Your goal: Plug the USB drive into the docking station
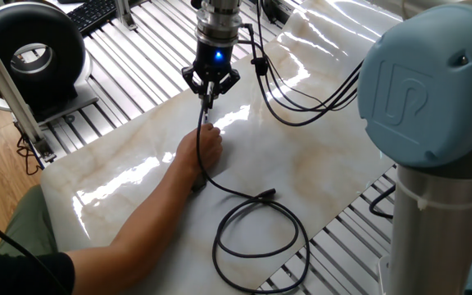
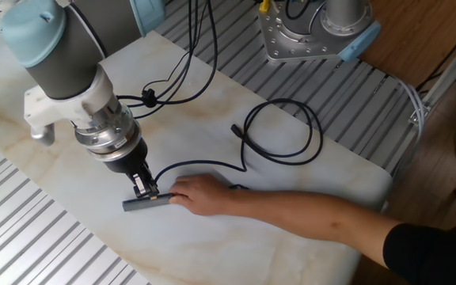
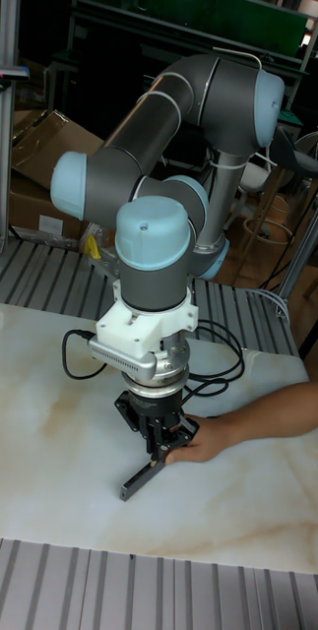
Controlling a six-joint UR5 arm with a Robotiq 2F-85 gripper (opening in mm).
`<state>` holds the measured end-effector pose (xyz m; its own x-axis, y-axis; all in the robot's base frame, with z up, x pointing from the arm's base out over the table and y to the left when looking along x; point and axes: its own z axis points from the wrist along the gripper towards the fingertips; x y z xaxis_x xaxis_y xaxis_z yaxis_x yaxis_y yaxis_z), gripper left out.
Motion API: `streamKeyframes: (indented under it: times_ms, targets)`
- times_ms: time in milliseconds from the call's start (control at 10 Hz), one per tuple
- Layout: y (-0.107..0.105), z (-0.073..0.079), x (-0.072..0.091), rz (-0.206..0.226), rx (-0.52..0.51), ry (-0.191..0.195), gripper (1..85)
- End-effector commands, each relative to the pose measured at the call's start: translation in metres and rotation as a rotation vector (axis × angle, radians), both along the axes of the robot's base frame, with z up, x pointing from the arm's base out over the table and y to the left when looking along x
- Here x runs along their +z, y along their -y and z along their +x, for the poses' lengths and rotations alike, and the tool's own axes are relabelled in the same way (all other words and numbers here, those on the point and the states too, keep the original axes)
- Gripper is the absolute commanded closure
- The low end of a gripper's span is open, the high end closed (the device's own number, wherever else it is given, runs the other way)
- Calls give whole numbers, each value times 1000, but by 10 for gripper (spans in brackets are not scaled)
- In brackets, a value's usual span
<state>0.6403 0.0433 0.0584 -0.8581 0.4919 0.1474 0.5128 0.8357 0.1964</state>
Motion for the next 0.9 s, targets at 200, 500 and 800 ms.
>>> streamKeyframes:
  times_ms: [200,500,800]
  targets:
    - [1,5,-1,8,-9,14,843]
    - [2,4,-2,8,-9,12,843]
    - [0,3,-3,9,-7,8,843]
